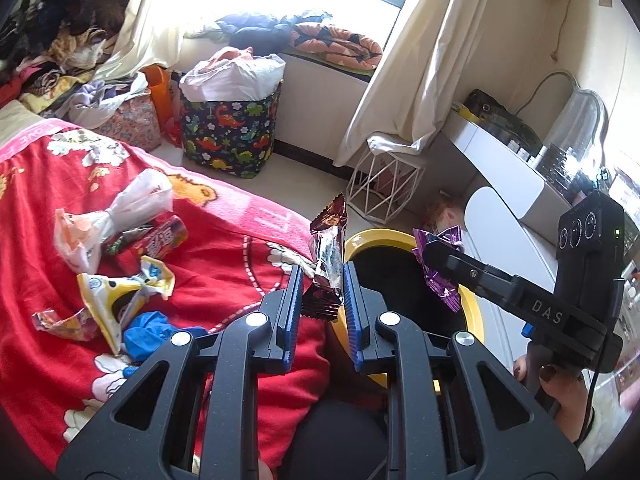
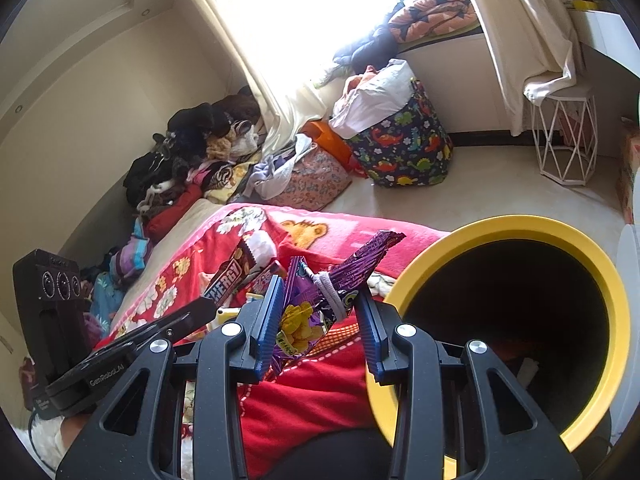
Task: Collect trash
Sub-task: 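Carry the purple and silver wrappers in both tools over the yellow bin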
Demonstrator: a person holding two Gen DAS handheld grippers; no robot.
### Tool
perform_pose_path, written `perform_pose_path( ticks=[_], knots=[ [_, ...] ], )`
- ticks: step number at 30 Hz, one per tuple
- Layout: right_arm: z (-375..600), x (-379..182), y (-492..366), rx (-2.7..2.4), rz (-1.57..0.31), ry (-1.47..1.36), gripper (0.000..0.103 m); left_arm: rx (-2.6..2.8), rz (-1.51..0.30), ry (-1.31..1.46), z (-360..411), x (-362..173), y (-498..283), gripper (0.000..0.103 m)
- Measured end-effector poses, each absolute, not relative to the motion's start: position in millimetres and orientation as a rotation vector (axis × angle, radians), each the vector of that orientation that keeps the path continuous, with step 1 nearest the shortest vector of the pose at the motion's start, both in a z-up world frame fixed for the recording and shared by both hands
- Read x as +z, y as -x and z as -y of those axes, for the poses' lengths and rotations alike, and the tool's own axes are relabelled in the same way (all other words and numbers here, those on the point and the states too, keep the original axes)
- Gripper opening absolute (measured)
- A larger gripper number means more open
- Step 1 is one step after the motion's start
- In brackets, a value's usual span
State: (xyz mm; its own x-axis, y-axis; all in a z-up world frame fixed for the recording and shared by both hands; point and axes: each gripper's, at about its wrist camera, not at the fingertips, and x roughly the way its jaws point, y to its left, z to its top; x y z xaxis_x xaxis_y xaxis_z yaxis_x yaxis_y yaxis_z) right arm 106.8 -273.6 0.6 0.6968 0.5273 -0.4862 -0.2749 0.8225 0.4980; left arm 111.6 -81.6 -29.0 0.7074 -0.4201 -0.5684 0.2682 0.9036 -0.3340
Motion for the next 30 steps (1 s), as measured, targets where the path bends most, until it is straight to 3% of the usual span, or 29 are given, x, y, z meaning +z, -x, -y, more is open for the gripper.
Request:
perform_pose_path(
  ticks=[30],
  knots=[
    [334, -12, -99, 0.329, -0.64, -0.488, 0.034, -0.481, -0.708, 0.175, 133, -30, -109, 0.014]
  ],
)
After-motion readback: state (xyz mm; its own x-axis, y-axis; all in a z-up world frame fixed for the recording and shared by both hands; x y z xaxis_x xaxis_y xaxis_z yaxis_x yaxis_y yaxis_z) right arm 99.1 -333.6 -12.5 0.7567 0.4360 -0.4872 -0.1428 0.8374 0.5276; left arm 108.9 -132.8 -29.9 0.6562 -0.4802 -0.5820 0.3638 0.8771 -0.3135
